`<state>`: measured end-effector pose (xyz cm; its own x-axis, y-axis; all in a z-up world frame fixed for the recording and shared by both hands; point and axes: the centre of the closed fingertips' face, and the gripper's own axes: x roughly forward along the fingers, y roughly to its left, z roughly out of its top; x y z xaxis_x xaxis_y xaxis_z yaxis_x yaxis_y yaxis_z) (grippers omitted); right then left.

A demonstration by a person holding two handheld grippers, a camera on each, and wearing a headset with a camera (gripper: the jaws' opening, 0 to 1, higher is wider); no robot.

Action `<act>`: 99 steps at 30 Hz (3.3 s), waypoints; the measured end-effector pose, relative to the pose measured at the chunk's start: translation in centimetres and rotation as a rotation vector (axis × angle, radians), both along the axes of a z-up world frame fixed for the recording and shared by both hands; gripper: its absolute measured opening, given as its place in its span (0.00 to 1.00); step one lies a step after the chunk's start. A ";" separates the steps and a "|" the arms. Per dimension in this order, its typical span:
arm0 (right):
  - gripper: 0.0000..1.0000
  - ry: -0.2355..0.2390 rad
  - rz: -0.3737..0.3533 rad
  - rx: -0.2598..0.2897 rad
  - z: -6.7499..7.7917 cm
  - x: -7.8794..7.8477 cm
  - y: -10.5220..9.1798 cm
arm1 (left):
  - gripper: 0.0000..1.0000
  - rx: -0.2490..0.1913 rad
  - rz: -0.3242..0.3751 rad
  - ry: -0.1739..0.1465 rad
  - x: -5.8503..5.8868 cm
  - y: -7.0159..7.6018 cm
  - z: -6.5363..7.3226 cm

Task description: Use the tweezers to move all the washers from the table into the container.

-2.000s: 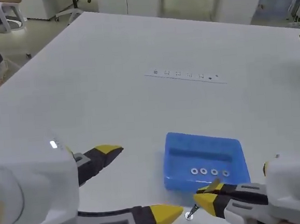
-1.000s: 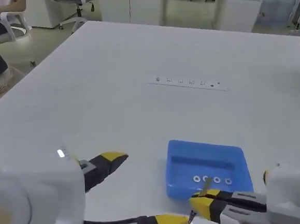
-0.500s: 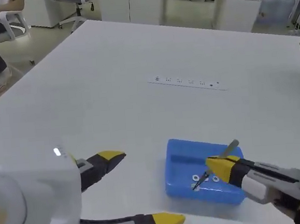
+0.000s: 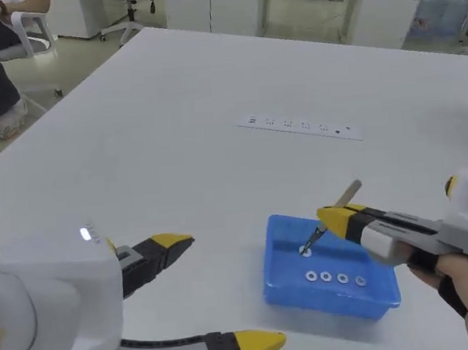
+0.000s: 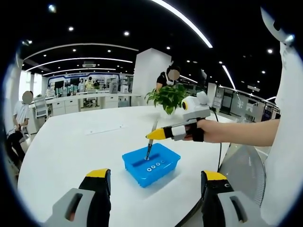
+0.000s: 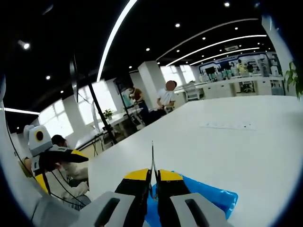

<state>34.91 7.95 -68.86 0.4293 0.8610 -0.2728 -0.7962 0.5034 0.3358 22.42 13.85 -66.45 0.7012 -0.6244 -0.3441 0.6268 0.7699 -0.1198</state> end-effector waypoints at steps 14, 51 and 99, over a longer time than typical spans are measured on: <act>0.02 -0.010 0.054 -0.146 -4.5 0.9 1.2 | 0.78 0.001 0.001 0.011 0.2 0.3 -0.4; 0.03 -0.077 0.036 -0.131 -2.6 -0.8 0.0 | 0.72 0.008 -0.037 0.019 0.3 -0.1 -0.5; 0.02 -0.220 0.550 -0.410 -6.0 -14.7 -2.4 | 0.08 0.237 -0.666 0.102 -1.9 -10.2 -2.6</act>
